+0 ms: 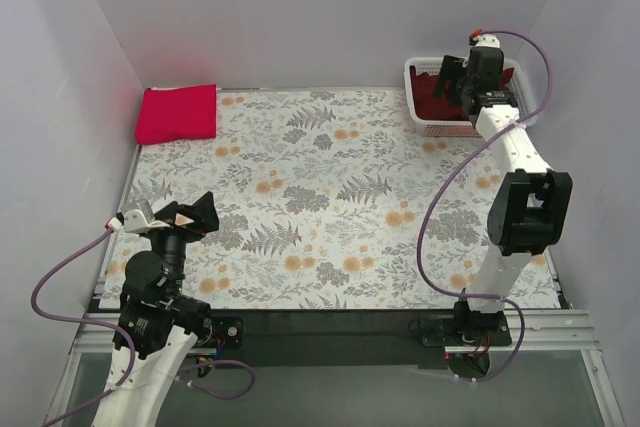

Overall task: Fold and stack the t-shirts
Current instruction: Grab the tshirt from the pile

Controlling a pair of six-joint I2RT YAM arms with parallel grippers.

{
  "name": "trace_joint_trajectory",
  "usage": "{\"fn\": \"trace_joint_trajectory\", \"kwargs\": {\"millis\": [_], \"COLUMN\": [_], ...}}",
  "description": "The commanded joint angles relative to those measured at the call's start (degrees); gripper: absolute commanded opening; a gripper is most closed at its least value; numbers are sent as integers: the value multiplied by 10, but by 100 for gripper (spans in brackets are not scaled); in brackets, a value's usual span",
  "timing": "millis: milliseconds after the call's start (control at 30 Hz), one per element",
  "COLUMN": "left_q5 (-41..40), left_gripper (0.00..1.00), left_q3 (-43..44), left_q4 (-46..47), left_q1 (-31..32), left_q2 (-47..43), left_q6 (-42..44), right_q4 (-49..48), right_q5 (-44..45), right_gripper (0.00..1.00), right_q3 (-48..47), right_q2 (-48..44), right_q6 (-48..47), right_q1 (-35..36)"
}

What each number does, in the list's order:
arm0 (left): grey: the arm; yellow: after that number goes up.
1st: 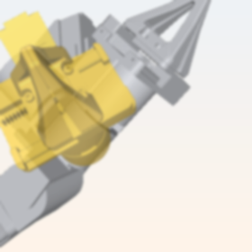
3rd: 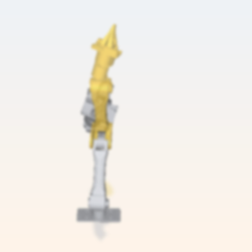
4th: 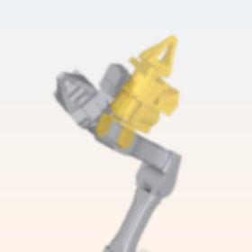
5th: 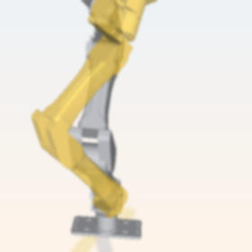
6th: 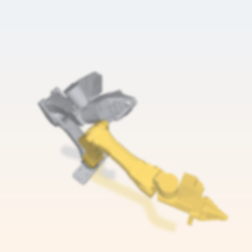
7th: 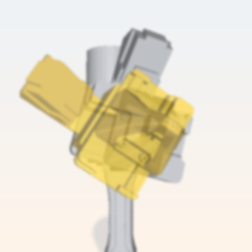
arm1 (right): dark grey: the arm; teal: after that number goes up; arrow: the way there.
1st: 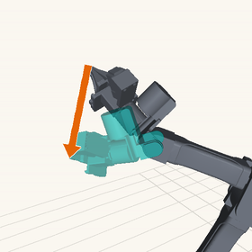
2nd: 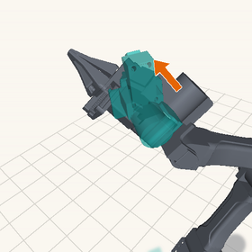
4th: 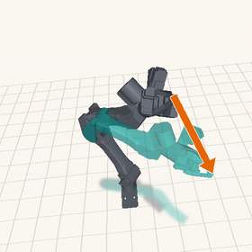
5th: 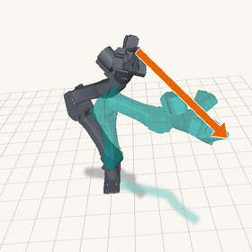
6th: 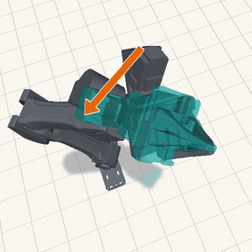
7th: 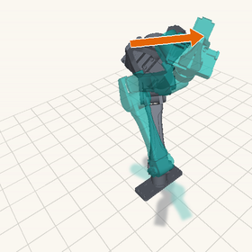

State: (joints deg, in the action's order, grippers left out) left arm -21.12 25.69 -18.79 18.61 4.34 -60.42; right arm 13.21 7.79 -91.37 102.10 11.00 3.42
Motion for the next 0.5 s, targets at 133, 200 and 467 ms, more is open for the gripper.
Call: {"fn": "trace_joint_trajectory", "kwargs": {"millis": [133, 200, 467], "left_q5": [9, 9, 15], "left_gripper": [98, 98, 98], "left_q3": [-6, -6, -8], "left_q4": [5, 7, 12], "left_q1": [3, 2, 3], "left_q2": [2, 8, 22], "left_q6": [7, 6, 7], "right_q4": [0, 1, 1], "right_q5": [3, -15, -40], "right_gripper": [81, 75, 58], "right_q3": [-155, -178, -205], "right_q2": [155, 186, 257], "right_q6": [-29, -33, -48], "right_q1": [-54, -61, -66]}}
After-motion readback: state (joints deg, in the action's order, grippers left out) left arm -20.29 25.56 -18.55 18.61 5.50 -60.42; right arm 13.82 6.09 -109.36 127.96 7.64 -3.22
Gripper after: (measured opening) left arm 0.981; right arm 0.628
